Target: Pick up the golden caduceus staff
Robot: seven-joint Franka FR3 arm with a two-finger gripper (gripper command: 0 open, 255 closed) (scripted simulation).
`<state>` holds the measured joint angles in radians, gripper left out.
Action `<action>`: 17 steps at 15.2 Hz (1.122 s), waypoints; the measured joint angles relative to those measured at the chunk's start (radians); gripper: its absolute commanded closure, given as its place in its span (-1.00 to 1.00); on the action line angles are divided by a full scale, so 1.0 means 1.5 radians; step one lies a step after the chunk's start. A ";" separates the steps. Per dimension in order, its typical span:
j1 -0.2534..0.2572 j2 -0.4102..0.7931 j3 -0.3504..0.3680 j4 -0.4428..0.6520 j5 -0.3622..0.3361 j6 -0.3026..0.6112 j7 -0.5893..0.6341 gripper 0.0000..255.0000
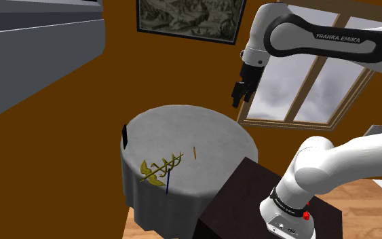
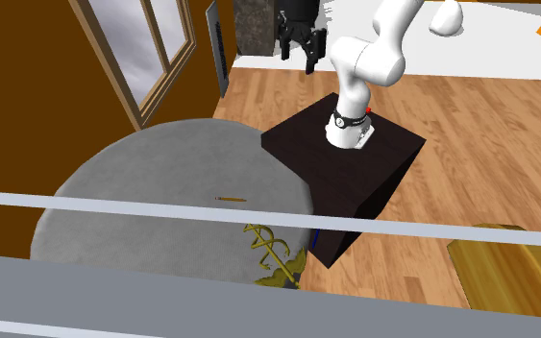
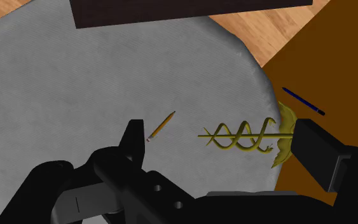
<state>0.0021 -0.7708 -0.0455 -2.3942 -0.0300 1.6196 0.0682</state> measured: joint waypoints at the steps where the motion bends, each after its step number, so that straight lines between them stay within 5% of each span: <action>1: 0.000 0.000 0.000 0.000 0.000 0.000 0.000 -1.00; 9: 0.010 0.074 0.031 -0.081 0.050 0.152 0.074 -1.00; 17: 0.028 0.235 0.063 -0.110 0.109 0.347 0.142 -1.00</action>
<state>0.0441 -0.4178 0.0487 -2.5598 0.1331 2.1395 0.2806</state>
